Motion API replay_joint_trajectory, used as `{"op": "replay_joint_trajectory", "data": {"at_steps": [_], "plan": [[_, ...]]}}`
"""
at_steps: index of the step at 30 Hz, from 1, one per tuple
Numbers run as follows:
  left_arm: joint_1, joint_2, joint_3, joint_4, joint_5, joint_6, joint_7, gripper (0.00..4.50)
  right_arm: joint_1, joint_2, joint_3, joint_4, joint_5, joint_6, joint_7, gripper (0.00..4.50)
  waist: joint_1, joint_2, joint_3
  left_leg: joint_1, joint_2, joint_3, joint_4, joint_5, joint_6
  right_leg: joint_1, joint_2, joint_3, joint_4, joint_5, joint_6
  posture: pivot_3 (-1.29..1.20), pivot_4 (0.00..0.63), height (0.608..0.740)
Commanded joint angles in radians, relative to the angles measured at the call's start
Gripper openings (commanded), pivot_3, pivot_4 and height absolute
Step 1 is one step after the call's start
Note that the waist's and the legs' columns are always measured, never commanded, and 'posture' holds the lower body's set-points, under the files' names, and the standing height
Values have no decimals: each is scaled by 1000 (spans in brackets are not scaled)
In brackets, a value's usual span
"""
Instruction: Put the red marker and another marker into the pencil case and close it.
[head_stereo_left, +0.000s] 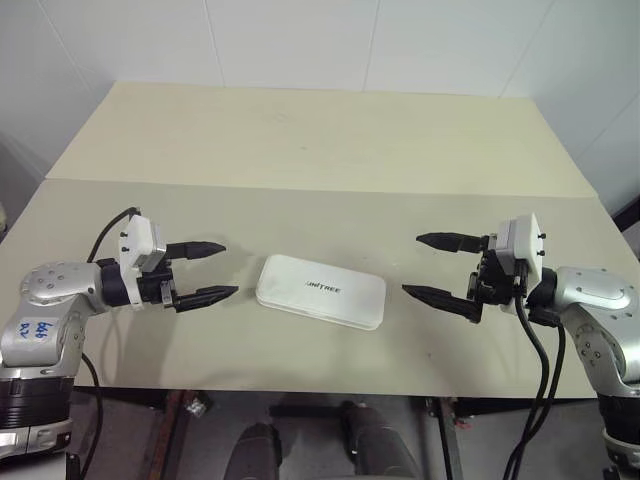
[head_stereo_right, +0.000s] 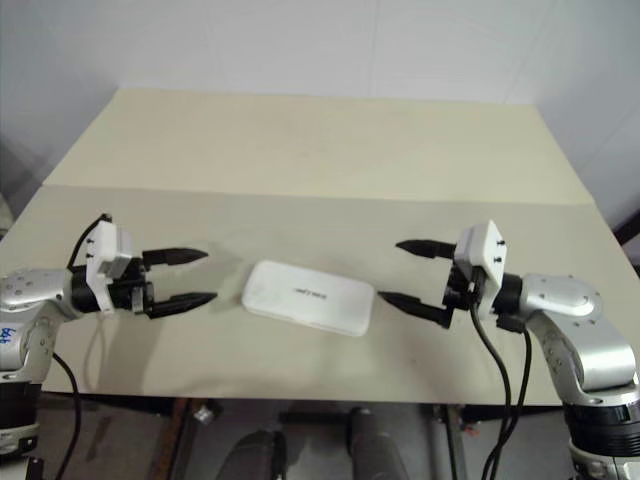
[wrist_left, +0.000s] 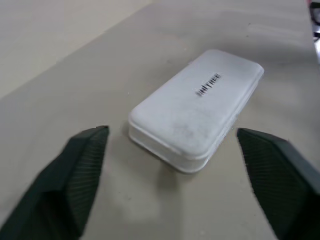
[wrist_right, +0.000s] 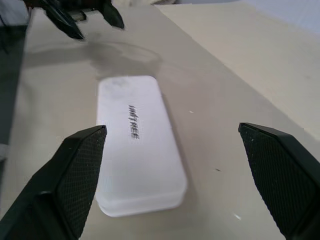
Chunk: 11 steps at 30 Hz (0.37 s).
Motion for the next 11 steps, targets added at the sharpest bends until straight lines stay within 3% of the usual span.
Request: {"op": "replay_joint_trajectory", "data": {"at_steps": [1, 11], "plan": [[-17, 4, 10, -19, -11, -36, 13, 4484, -8, -8, -6, -1, -9, -44, 20, 4500, 1, 0, 0, 0, 0, 0, 0, 0, 0, 0, 0, 0, 0, 0, 0, 0, 150, 740], [-100, -20, -24, 65, 2, -96, 33, 4484, -61, 13, 29, 58, -44, -97, 27, 4500, -3, 0, 0, 0, 0, 0, 0, 0, 0, 0, 0, 0, 1, 2, 3, 0, 150, 740]]}}
